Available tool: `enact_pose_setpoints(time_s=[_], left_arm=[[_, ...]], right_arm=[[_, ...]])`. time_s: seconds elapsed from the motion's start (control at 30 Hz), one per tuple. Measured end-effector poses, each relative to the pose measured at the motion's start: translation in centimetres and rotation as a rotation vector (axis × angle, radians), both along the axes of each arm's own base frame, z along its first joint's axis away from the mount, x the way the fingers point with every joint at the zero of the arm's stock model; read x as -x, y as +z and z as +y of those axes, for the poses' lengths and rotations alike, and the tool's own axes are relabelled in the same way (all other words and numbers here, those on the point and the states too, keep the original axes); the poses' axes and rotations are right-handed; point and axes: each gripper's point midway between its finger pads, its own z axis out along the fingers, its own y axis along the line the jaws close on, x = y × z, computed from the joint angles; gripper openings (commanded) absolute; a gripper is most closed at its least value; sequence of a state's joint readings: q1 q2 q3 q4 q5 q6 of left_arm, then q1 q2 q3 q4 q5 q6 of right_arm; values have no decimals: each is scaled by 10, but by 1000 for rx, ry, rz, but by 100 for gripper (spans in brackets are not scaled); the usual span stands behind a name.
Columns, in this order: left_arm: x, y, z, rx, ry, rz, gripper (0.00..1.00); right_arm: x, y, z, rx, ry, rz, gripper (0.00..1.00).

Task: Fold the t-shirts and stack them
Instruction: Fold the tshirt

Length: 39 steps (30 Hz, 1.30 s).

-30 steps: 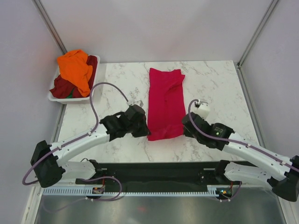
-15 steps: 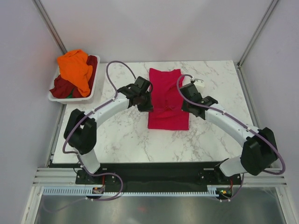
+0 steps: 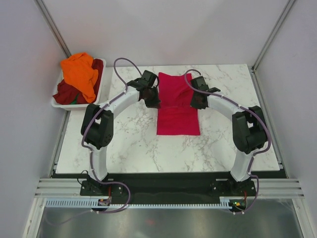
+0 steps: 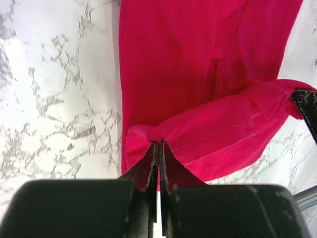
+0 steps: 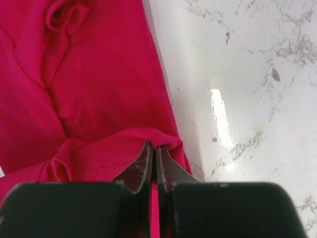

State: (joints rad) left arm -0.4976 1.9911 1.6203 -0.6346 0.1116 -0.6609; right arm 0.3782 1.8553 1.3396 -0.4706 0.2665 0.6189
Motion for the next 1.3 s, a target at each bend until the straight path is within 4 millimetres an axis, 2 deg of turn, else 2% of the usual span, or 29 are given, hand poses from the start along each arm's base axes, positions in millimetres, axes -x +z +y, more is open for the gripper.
enact_pose_setpoints(time_s=[0.03,0.07,0.1,0.13,0.17,0.27,0.3,0.37,0.43,0.5,0.57,0.6,0.63,0.7,0.73,0.83,0.93,1.0,1.13,1.2,1.3], left_arm=[[-5,-2,-1,1,2,3,5],[-10,-5,-1,-1,5,8,8],[-14,-10,-1,-4,7,13,18],[-18,-13,0,-7,10,18,24],[-23,-17,2,-12,12,28,29],[-43,-28,10,-15,28,50,59],[-50,-30,13,-17,34,50,80],[-60,-31,21,-20,51,52,87],[-66,-27,30,-26,69,48,88],[-75,-17,40,-40,90,21,85],[-77,-6,47,-58,105,-10,81],[-75,0,50,-67,109,-20,74],[-69,8,53,-76,112,-36,69],[-52,23,57,-97,110,-57,56],[-42,29,56,-106,104,-69,53],[-10,40,42,-113,53,-90,45],[18,31,14,-104,-29,-96,42],[34,15,-5,-98,-86,-76,40],[50,-14,-26,-102,-148,-31,39],[51,-26,-28,-105,-151,-16,38],[55,-39,-25,-115,-150,4,38]], right_arm=[[-4,-1,-2,-3,-5,1,17],[-8,-2,-3,-6,-10,1,38],[-15,-1,-4,-11,-13,-4,49],[-20,-1,-5,-15,-20,-6,60],[-26,0,-7,-17,-24,-11,78],[-45,4,-13,-21,-29,-26,92],[-53,8,-14,-24,-31,-37,92],[-67,18,-18,-23,-37,-57,93],[-78,34,-22,-25,-48,-92,93],[-82,53,-26,-26,-58,-133,90],[-75,69,-29,-30,-56,-174,82],[-67,73,-29,-33,-50,-176,79],[-55,77,-26,-43,-34,-189,72],[-27,78,-17,-59,9,-183,61],[-15,77,-7,-75,39,-181,51],[15,59,34,-127,148,-142,37],[38,24,73,-156,251,-52,32],[43,5,87,-163,283,-11,31],[45,-31,93,-151,292,71,30],[39,-39,95,-145,288,82,30],[25,-41,98,-141,278,73,30]])
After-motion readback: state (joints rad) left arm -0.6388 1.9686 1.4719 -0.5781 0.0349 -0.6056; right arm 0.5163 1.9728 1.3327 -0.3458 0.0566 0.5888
